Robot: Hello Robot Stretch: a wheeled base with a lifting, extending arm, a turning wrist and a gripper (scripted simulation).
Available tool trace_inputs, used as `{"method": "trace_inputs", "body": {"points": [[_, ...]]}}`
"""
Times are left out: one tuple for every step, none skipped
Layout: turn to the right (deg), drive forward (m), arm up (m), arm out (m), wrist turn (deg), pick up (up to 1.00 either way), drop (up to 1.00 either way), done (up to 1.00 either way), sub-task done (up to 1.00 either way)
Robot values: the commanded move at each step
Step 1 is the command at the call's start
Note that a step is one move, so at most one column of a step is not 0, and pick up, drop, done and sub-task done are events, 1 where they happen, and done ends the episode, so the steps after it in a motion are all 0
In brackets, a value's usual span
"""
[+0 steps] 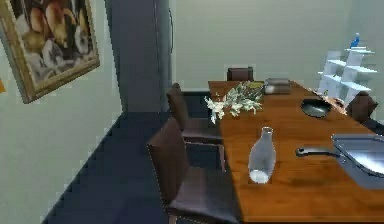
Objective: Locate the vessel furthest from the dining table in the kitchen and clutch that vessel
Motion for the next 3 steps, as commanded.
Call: {"method": "trace_inputs", "body": {"points": [[45.0, 0.00, 0.00, 0.00, 0.0, 0.00, 0.00, 0.00, 0.00], [42.0, 0.00, 0.00, 0.00, 0.0, 0.00, 0.00, 0.00, 0.00], [0.0, 0.15, 0.00, 0.00, 0.0, 0.00, 0.00, 0.00, 0.00]]}}
